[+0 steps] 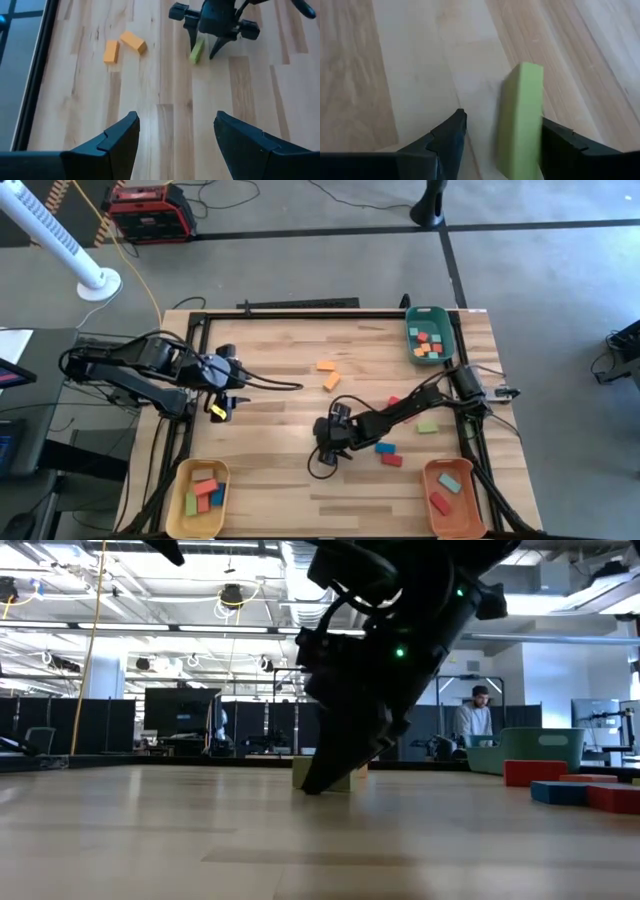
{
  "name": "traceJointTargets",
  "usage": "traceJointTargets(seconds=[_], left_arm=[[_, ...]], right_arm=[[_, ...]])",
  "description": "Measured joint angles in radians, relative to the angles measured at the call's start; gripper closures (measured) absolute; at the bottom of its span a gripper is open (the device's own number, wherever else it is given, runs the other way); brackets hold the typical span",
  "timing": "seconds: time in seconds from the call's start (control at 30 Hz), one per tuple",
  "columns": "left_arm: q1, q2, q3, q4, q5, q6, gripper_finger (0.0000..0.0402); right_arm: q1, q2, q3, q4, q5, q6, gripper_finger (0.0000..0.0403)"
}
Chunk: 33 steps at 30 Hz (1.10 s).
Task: Sort blocks by size
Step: Put the light thin green rectangle block into the orange bin
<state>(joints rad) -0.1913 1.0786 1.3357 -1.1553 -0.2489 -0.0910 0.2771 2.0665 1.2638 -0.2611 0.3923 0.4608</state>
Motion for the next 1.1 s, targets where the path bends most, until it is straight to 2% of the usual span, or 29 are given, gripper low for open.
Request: traceJointTargets(seconds=[0.2,0.5,0.87,1.1], left_arm=[[0.0,0.017,0.0,0.002,0.0,0.007,0.0156],[0.0,0.021,0.0,0.002,0.0,0.008,0.0156],[0.0,0.021,0.0,0.002,0.0,0.008,0.0156],[0.0,0.021,0.0,0.002,0.0,0.008,0.0156]], right_arm=[[0.022,-0.004,-0.001,0.001,0.004,0.011,0.0193],[0.031,-0.005,-0.002,0.006,0.007,0.001,0.0319],[0.039,-0.019,-0.004,-0.01,0.008,-0.004,0.0319],[0.092,-0.083,-0.005,-0.181,0.061,0.087,0.0319]])
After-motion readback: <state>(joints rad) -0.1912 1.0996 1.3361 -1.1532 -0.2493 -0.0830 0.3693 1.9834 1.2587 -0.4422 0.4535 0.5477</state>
